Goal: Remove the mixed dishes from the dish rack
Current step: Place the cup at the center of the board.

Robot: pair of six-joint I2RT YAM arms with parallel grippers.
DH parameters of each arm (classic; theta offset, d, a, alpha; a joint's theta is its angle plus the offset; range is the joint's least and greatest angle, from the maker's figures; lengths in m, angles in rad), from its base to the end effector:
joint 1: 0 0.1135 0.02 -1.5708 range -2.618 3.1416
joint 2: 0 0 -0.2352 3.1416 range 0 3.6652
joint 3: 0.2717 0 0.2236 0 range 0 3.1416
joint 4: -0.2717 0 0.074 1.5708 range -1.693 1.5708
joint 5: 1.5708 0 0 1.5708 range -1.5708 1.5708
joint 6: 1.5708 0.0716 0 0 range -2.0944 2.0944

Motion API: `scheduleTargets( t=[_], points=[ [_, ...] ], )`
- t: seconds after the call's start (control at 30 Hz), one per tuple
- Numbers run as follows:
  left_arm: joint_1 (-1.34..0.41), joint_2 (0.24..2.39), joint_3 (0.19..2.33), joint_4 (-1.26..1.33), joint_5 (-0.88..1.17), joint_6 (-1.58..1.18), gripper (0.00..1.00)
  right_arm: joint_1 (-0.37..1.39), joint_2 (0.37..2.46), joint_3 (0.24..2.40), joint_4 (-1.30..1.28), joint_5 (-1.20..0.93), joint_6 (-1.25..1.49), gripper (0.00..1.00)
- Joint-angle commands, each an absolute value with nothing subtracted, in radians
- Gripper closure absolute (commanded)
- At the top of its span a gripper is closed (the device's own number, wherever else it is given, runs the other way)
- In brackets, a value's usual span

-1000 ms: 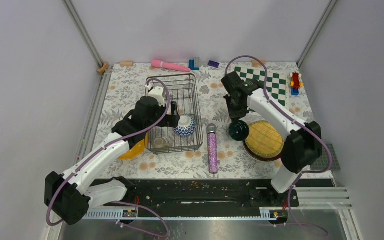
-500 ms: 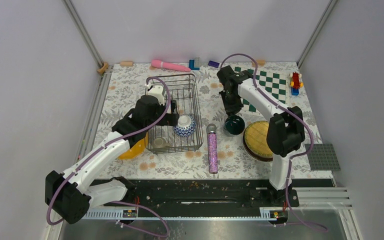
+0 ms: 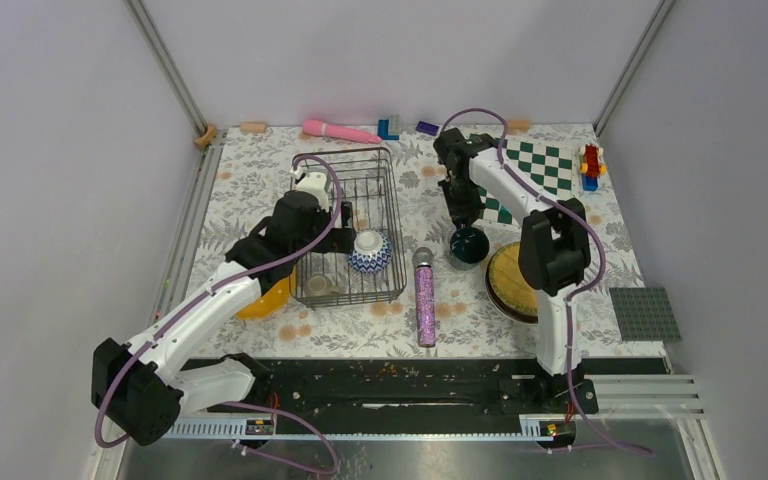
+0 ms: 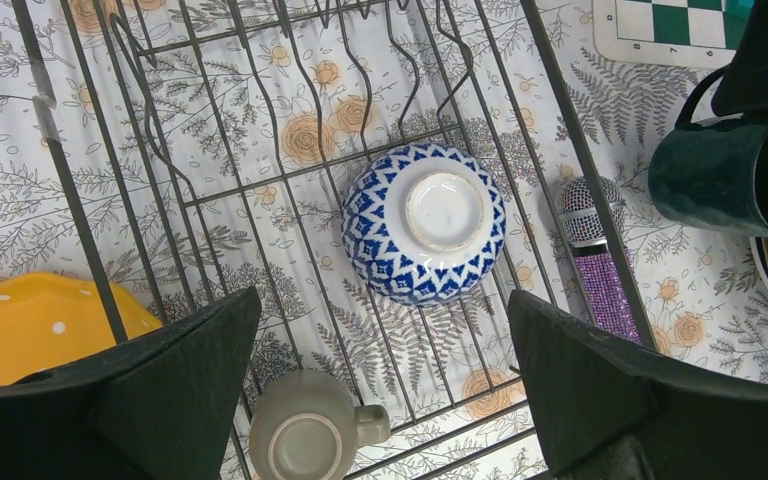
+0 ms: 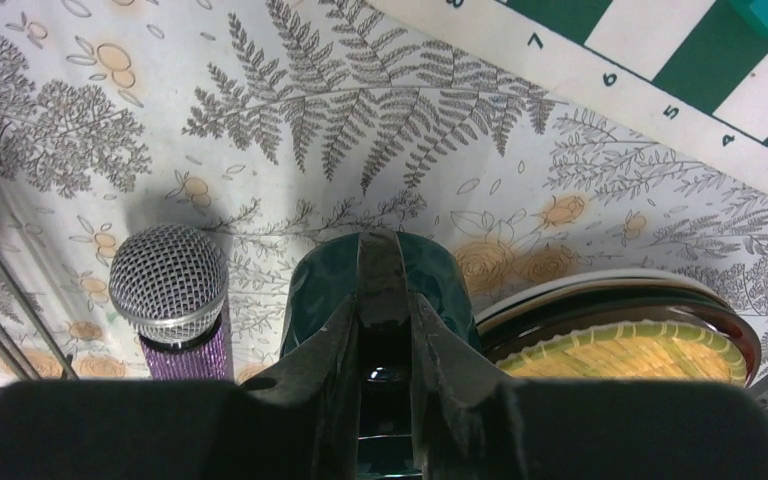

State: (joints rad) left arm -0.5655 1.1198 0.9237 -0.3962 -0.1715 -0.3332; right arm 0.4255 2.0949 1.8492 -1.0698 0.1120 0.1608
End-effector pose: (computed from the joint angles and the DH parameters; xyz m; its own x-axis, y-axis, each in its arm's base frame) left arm 0.2264 -0.1292 0.2614 -0.5790 -0.0142 -0.8152 0.2318 0.9557 -0.1813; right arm 0.3657 0.1569 0.1825 -0.9315 -0.2475 -0.2666 -0.2384 0.9689 -0.0663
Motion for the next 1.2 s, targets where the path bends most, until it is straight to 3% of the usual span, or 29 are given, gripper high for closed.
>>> scheduleTargets(
  t=[0.0,0.77,1.17],
  points=[
    [-0.566,1.128,0.971,-0.373,-0.201,-0.339,0.01,0.416,2.134,1.935,-1.145,0.112,0.144,0.99],
    [-0.565,1.135,0.972,-0.385,-0.212,-0.339,0.01,0.399,2.288,2.098,-1.224,0.119,0.149,0.75],
    [-0.566,1.145,0.974,-0.403,-0.223,-0.349,0.01,0.388,2.274,2.136,-1.227,0.124,0.169,0.37]
  ],
)
